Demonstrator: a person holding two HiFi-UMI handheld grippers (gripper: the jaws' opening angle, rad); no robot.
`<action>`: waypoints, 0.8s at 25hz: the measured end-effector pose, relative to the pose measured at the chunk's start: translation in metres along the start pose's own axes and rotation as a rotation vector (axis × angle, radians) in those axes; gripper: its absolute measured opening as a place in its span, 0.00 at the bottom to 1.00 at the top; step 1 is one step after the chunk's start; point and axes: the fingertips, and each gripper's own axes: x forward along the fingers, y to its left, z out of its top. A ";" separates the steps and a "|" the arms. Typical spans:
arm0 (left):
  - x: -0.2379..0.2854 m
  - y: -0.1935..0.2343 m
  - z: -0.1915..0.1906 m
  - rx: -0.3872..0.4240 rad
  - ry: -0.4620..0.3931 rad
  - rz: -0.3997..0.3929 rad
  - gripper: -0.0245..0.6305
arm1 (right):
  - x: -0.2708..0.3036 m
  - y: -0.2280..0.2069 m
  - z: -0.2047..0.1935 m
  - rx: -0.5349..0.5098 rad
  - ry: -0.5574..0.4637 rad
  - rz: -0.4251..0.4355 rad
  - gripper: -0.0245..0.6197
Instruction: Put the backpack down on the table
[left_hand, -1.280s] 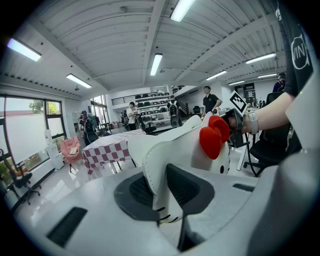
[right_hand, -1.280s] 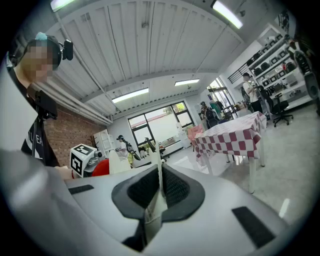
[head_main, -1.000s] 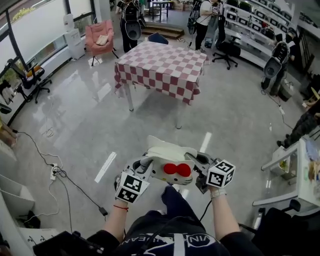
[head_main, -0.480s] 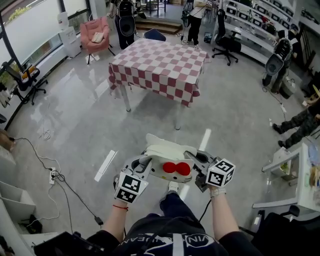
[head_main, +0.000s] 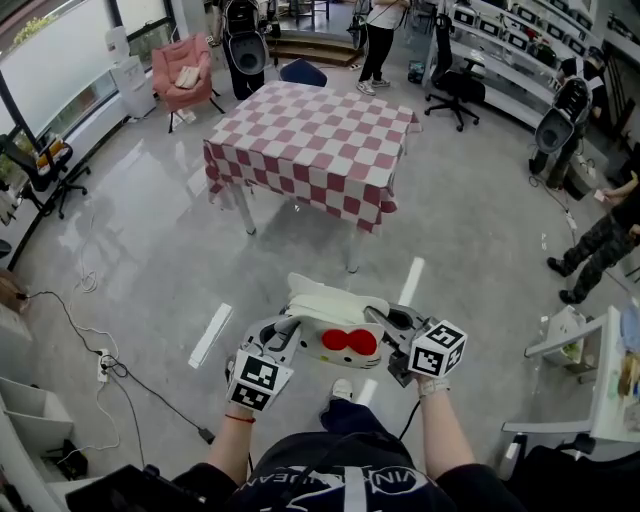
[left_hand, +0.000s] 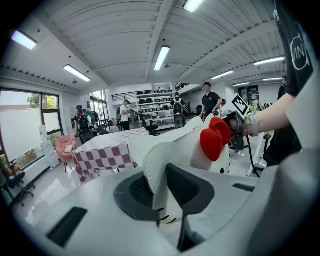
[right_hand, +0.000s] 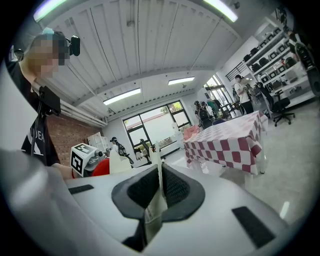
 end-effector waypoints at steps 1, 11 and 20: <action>0.008 0.003 0.003 -0.003 0.002 0.002 0.14 | 0.003 -0.008 0.003 0.000 0.002 0.003 0.05; 0.073 0.039 0.026 -0.033 0.009 0.041 0.14 | 0.036 -0.078 0.035 -0.015 0.016 0.042 0.05; 0.121 0.060 0.048 -0.048 0.008 0.067 0.14 | 0.053 -0.128 0.061 -0.027 0.023 0.063 0.05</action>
